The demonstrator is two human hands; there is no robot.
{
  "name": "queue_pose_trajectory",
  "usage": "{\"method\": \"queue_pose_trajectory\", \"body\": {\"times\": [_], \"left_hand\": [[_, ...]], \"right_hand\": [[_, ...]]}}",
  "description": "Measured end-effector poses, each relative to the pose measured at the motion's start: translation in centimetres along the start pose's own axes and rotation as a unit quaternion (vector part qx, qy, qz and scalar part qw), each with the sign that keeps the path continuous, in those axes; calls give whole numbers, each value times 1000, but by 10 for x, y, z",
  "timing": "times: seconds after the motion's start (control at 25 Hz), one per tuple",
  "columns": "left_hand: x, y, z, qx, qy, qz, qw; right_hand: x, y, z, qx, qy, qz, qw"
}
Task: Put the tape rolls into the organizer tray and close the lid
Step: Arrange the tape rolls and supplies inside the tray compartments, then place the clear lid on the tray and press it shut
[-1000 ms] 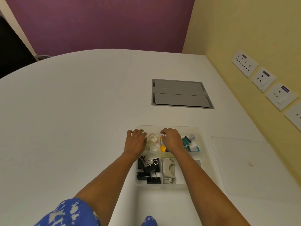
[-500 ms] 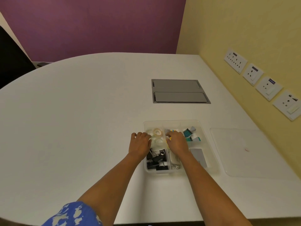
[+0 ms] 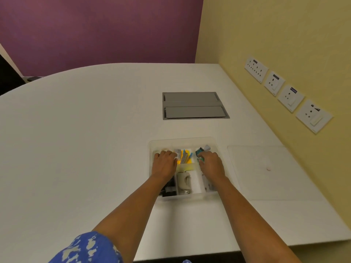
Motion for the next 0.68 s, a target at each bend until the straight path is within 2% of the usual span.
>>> {"method": "queue_pose_trajectory", "body": {"times": [0.2,0.32,0.52,0.68], "left_hand": [[86,-14,-50,39,31,69,996],[149,-31,-69,45,20,90,995],[226,-71,-90,11,13,103,995],[244,-107,-100,-47,75,124,988]], "right_hand": [[91,39,-29,3,10,40,999],[163,63,-40,12,-23,40,999],[278,87,-45,-20,-101,68,992],[349,93,-36,-38,-161,100,981]]}}
Point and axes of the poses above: each hand's wrist, its own z-axis away from the middle knuckle, its own y-axis out of the back of the hand, x = y × z, the point moved 10 cm from there along -z, towards the middle knuckle, and after that the axes turned 2 degrees about y, right-handed, at the moved point
